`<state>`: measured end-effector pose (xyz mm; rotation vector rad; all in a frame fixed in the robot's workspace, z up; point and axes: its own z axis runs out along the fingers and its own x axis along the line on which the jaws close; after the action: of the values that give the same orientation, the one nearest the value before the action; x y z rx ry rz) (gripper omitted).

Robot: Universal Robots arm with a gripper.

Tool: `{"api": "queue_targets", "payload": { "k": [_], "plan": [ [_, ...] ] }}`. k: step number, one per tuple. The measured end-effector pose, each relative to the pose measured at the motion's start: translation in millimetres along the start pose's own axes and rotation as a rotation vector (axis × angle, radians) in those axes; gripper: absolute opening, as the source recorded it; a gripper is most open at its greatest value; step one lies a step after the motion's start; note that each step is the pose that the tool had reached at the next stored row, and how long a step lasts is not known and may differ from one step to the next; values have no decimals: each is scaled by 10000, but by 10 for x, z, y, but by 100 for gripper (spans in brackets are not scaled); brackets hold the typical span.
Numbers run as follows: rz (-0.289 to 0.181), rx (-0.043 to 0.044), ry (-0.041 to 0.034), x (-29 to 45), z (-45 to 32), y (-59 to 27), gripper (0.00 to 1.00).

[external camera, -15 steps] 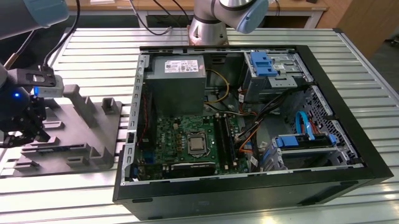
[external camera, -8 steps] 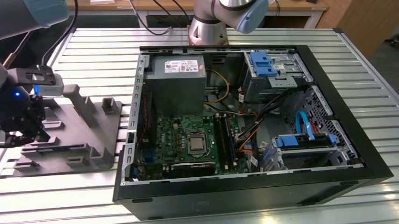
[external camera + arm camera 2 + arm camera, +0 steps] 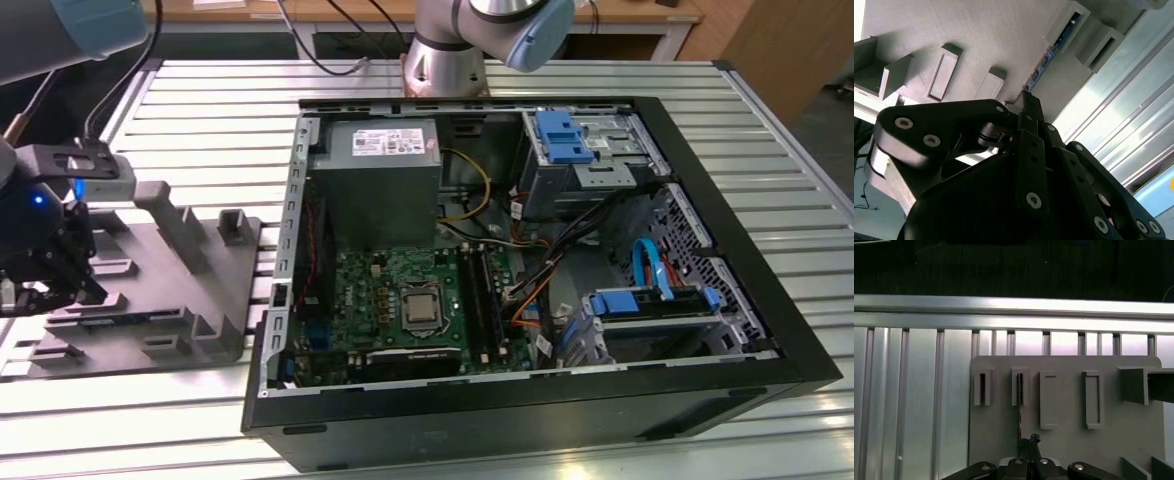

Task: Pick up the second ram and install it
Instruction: 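Pick up the second ram and move it above second insertion slot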

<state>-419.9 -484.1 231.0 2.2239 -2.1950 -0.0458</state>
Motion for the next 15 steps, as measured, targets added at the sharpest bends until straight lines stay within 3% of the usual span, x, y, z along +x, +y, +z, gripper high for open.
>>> {"api": "queue_targets", "payload": {
  "k": [15],
  "plan": [
    [-972, -9, 32, 0, 0, 0, 10]
  ]
}}
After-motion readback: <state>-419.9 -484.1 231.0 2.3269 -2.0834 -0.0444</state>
